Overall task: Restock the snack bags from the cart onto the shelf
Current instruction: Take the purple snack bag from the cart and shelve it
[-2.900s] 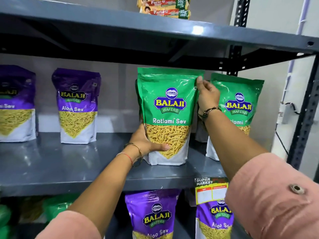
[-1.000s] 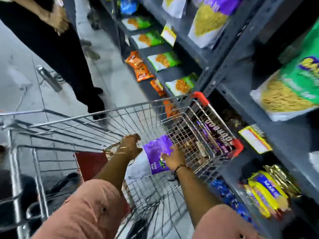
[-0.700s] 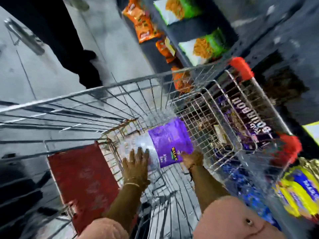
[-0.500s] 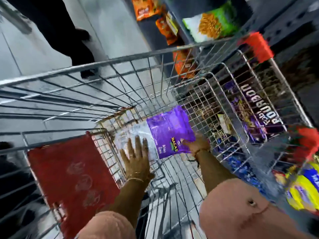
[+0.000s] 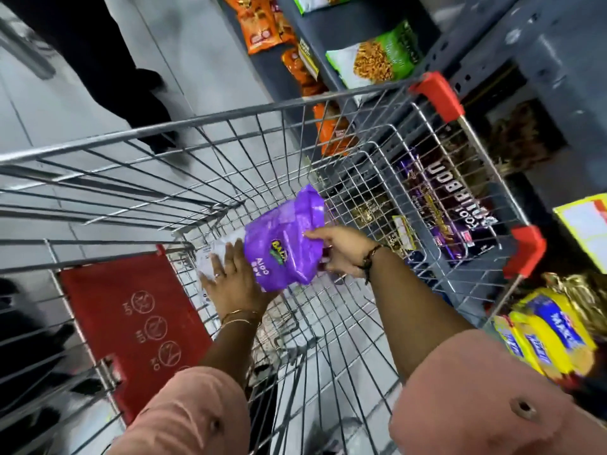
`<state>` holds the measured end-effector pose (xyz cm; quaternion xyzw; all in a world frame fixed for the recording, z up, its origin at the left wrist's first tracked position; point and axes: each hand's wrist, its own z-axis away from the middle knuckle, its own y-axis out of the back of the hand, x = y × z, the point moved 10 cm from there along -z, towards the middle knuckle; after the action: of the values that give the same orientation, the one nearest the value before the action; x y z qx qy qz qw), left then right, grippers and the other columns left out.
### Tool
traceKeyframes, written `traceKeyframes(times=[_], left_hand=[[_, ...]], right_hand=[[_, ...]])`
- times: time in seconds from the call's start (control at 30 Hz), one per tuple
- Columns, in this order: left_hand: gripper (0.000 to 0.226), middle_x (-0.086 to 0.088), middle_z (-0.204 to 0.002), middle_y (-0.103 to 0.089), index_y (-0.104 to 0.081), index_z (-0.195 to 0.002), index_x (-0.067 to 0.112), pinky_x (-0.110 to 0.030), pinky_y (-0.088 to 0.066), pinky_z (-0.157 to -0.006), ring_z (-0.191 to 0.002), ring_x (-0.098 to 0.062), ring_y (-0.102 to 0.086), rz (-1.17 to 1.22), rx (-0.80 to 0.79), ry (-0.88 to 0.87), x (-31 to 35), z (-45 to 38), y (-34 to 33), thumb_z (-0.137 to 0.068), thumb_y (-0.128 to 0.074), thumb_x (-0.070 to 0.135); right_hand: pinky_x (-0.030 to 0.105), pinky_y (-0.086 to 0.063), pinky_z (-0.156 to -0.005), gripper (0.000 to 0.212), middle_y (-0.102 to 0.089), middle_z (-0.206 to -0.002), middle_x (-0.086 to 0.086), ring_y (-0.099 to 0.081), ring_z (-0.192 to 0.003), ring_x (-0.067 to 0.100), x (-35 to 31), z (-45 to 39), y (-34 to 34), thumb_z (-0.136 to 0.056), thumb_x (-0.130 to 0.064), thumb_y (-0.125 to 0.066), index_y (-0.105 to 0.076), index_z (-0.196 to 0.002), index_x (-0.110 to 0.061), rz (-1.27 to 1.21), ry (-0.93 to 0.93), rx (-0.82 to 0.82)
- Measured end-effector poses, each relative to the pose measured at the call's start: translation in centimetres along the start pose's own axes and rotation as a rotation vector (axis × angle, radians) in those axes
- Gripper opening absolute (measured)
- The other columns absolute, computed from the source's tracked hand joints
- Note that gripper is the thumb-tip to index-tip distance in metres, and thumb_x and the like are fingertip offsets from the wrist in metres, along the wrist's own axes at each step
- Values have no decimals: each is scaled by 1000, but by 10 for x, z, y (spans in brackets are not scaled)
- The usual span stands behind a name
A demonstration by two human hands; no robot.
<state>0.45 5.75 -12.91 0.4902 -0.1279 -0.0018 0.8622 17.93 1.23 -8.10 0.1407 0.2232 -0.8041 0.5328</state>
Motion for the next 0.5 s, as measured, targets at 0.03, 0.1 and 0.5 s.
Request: traceKeyframes(times=[0.03,0.1,0.5], left_hand=[[127,-10,-157,-24,-13,-148,12,-59,-16,-113,-144,-38,-20,72,61,19,-3,2,14,-49,-76,62],[107,-17,-148,-39,-27,-143,9,-51,-31,-110,-135,-39,-36,239,167,-8,-4,8,35,-57,-79,46],[28,4,-49,-59,-70,-79,-3,-26,-40,-59,-57,-6,-48,962,-33,-73,80,76,133,-54,-77,9]], right_hand=[[39,-60,-76,12,-67,-94,7,-66,-81,18,-10,7,-18,-92,-10,-50,-62,-96,-10,-70,16,-79],[41,-56,-87,19,-65,-101,7,-64,-80,20,-27,20,-43,-92,-6,-47,-61,-104,-5,-104,45,-141],[34,-48,-92,53,-53,-131,14,-55,-118,27,-93,165,45,-90,-14,-60,-39,-137,-5,365,445,361]])
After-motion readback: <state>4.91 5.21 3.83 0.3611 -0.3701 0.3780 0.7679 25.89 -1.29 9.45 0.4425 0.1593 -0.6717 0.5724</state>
